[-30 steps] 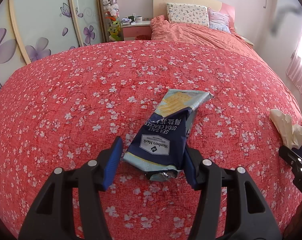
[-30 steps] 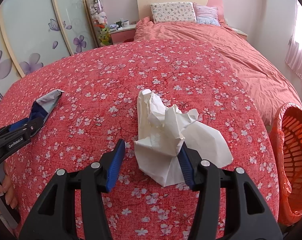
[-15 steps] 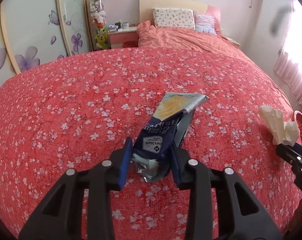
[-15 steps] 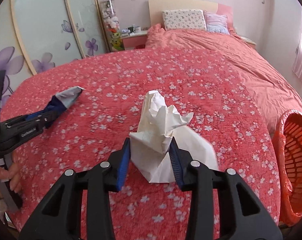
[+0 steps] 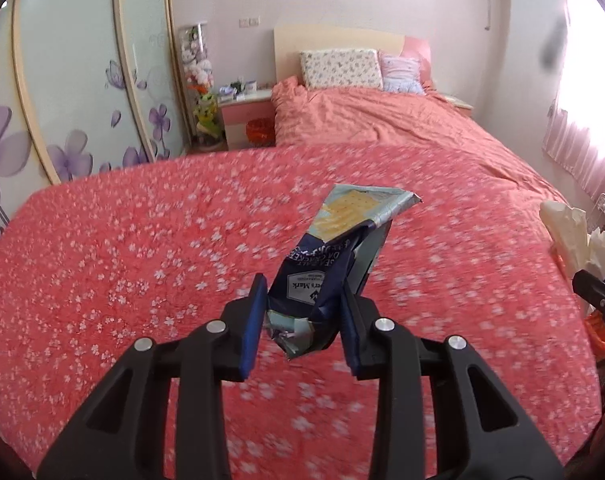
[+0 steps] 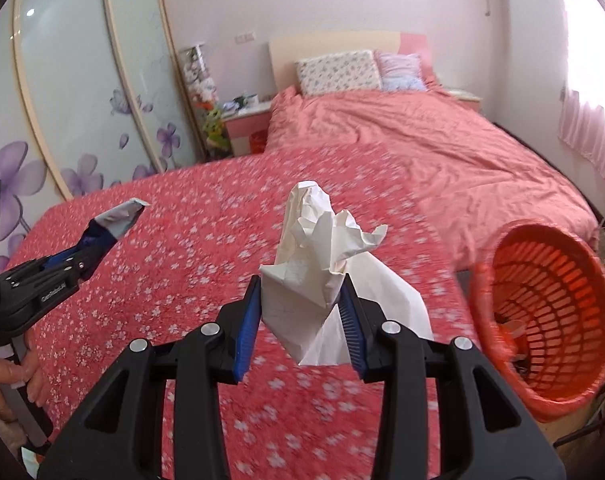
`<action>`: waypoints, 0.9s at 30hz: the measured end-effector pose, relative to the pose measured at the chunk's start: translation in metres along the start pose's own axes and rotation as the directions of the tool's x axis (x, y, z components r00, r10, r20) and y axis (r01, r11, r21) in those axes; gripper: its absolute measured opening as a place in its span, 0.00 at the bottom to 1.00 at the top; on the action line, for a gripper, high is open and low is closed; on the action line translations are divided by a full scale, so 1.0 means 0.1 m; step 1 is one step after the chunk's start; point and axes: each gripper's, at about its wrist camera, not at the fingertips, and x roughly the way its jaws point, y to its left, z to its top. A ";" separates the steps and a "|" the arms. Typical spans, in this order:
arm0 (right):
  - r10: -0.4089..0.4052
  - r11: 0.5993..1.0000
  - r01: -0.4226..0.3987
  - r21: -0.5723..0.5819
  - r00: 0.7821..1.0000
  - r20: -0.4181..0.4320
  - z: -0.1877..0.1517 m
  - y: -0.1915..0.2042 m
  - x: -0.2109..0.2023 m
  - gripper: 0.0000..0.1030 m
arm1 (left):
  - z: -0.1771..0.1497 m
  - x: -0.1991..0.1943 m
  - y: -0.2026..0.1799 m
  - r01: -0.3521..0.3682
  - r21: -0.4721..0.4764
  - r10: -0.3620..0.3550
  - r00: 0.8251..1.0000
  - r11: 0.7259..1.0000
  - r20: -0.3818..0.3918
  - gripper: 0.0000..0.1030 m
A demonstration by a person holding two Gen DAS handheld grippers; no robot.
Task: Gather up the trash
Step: 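Carry the snack wrapper and tissue over the orange basket, then open both tools over the orange basket to drop wrapper and tissue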
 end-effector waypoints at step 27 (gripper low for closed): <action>-0.165 0.966 0.132 0.222 0.977 0.138 -0.10 -1.56 -0.93 0.38 | 0.09 -0.77 -2.25 0.311 0.203 -0.330 0.942 0.928 0.065 0.33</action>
